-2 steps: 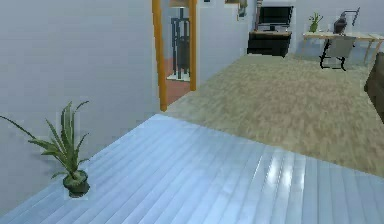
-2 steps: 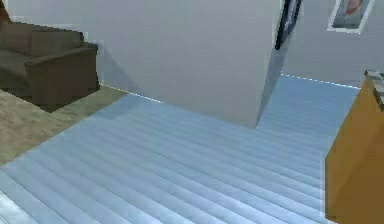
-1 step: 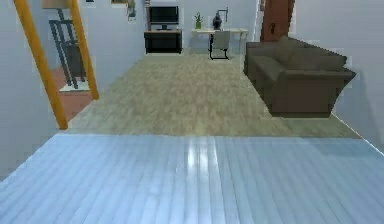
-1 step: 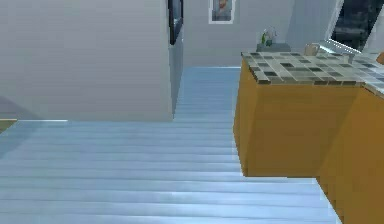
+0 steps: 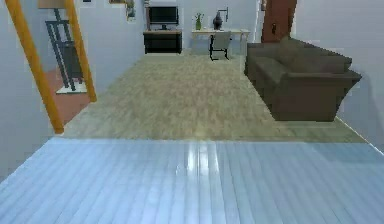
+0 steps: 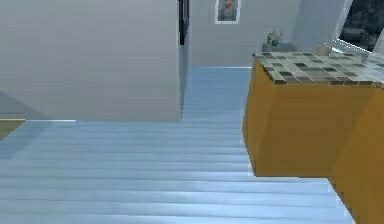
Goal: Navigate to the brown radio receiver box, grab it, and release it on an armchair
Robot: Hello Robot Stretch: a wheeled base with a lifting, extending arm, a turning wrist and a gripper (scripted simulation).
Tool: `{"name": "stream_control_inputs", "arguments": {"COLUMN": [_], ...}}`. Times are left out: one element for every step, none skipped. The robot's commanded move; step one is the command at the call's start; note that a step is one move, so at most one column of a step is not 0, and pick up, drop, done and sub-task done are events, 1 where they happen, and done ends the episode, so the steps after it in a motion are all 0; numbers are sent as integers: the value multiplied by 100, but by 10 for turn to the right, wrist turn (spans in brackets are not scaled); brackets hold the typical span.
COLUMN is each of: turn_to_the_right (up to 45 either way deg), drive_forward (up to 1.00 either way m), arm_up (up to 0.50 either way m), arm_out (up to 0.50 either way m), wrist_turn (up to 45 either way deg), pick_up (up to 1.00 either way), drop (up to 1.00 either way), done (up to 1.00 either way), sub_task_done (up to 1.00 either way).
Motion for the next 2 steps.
{"name": "stream_control_inputs", "arguments": {"turn_to_the_right": [-240,0], "drive_forward": [0,100], "arm_up": [0,0], "arm_out": [0,0], "wrist_turn": [0,0], "pick_up": [0,0], "drop": [0,0], "done": [0,0], "sub_task_done": [0,0]}}
